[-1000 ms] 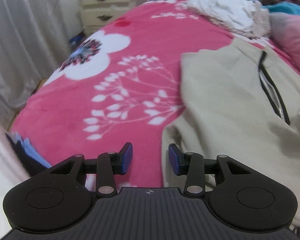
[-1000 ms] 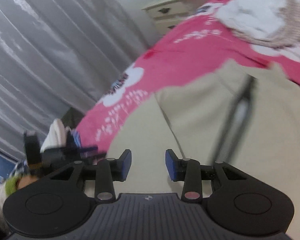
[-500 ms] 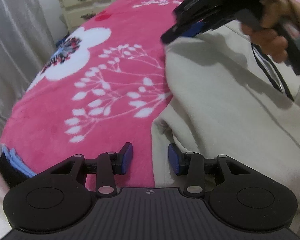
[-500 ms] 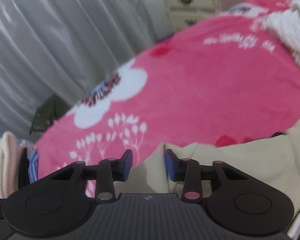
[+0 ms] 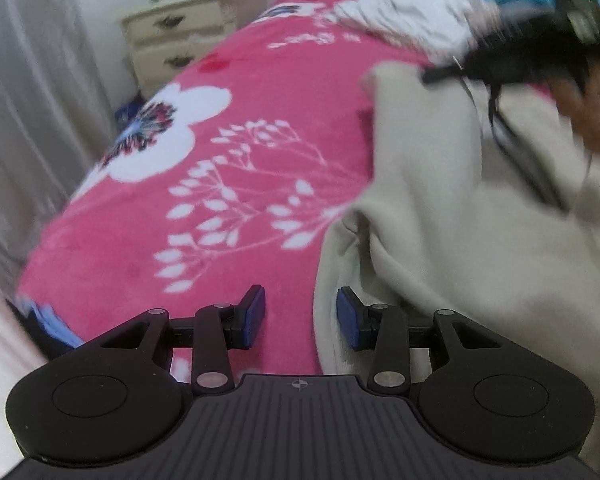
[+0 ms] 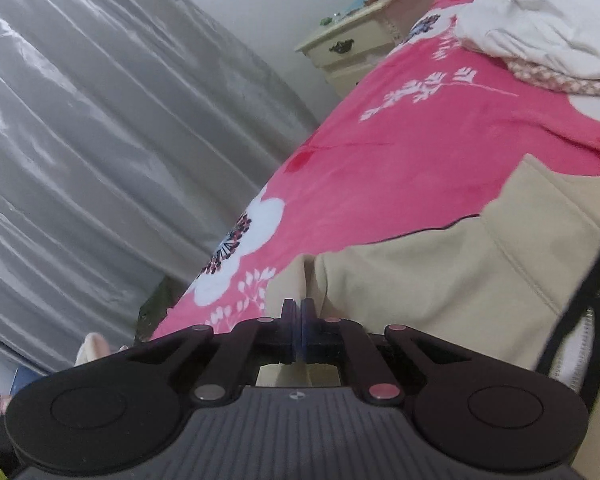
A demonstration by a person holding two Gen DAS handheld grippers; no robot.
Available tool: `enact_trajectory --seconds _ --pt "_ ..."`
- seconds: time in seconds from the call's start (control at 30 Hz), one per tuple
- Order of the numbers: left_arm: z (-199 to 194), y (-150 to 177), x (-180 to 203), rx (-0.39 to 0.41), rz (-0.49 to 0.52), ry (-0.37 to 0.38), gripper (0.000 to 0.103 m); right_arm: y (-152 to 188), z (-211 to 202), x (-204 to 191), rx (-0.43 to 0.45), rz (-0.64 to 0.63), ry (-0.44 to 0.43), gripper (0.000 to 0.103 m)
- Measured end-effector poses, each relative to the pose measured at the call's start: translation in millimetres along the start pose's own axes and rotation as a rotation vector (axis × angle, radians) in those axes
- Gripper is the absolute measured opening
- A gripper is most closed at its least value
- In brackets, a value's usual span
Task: Fold clothes
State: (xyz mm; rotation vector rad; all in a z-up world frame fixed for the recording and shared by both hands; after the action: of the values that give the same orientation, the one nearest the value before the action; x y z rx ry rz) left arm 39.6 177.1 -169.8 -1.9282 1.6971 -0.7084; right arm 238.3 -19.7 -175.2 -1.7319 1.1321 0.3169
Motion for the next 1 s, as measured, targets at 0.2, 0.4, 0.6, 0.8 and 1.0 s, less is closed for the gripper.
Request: enact_trajectory --seconds 0.2,0.4,0.6,0.8,1.0 --pt "6 -18 -25 -0.017 -0.29 0.118 0.039 2 -8 0 0.01 0.017 -0.028 0.003" --pt "14 -3 -17 -0.118 -0.123 0.169 0.039 -2 -16 -4 0.026 0.028 -0.056 0.003" --pt "30 -2 5 -0.096 0.056 0.181 0.04 -3 -23 -3 0.04 0.063 -0.092 0.003" --pt "35 -18 4 0.039 0.048 0.098 0.018 1 -23 3 0.04 0.096 -0.094 0.003" --pt "26 -11 -22 0.138 -0.191 0.036 0.016 5 -13 13 0.035 0.144 -0.082 0.003"
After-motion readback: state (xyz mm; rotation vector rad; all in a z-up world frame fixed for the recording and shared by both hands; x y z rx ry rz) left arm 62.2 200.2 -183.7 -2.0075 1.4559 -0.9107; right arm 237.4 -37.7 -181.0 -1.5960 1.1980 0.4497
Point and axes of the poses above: each gripper's, at about its wrist camera, not at the fingertips, and z roughly the way its jaws point, x to its right, y to its underside, the point moved 7 cm from there along z, roughly the way its jaws point, and after that the axes turned 5 degrees about x, right-handed, at the moved point
